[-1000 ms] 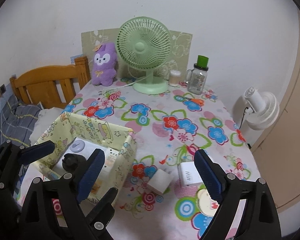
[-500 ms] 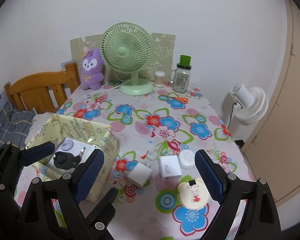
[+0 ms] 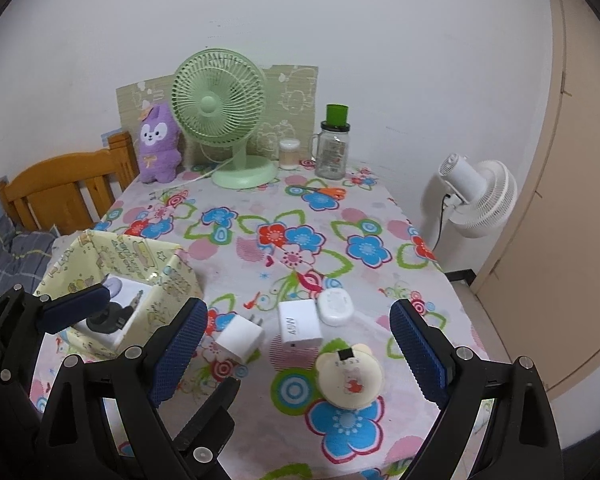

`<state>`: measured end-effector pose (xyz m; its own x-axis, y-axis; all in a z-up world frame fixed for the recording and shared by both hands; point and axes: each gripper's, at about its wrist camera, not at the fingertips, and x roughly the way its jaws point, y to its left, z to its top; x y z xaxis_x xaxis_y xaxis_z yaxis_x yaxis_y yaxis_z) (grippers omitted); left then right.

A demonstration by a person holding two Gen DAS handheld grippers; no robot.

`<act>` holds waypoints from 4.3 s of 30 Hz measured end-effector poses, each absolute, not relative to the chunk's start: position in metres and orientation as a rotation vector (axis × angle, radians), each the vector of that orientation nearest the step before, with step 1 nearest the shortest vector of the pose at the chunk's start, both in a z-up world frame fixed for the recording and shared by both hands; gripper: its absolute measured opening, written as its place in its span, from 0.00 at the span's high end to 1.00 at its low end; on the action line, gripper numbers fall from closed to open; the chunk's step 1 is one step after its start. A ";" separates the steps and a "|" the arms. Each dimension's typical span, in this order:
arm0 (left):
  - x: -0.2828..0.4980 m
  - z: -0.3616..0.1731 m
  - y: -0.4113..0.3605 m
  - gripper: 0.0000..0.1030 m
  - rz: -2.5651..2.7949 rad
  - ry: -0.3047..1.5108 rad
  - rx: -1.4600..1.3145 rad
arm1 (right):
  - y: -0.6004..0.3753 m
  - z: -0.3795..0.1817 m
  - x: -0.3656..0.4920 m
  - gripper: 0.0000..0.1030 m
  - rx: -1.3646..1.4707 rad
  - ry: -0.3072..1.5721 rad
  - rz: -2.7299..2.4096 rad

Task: Organize rigid objects
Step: 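Lower the right tool onto the cream bunny compact and close on it, then grasp the white cube charger with the left tool while the right tool holds the compact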

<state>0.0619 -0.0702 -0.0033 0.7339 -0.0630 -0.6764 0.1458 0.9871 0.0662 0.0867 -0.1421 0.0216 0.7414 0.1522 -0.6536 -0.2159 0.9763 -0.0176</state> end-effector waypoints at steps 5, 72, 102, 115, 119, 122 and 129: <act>0.064 -0.007 -0.083 0.03 -0.116 0.739 0.122 | -0.156 0.016 0.088 0.08 -0.082 0.712 0.187; 0.103 -0.136 -0.117 0.10 -0.137 0.881 0.154 | -0.191 -0.134 0.141 0.24 -0.089 0.922 0.189; 0.146 -0.125 -0.082 0.35 0.008 0.906 0.078 | -0.191 -0.103 0.158 0.25 -0.088 0.883 0.171; 0.151 -0.131 -0.076 0.61 -0.027 0.938 0.049 | -0.183 -0.106 0.163 0.25 -0.087 0.905 0.160; 0.147 -0.131 -0.075 0.61 -0.036 0.947 0.031 | -0.183 -0.106 0.160 0.25 -0.078 0.911 0.156; 0.143 -0.130 -0.074 0.61 -0.040 0.951 0.017 | -0.182 -0.105 0.157 0.25 -0.075 0.912 0.154; 0.129 -0.126 -0.071 0.62 -0.048 0.954 -0.003 | -0.179 -0.102 0.146 0.25 -0.074 0.911 0.155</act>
<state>0.1291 -0.0714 -0.1263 0.5777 -0.0423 -0.8152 0.0398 0.9989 -0.0236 0.1459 -0.1790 -0.1019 0.6028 0.1026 -0.7913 -0.1655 0.9862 0.0018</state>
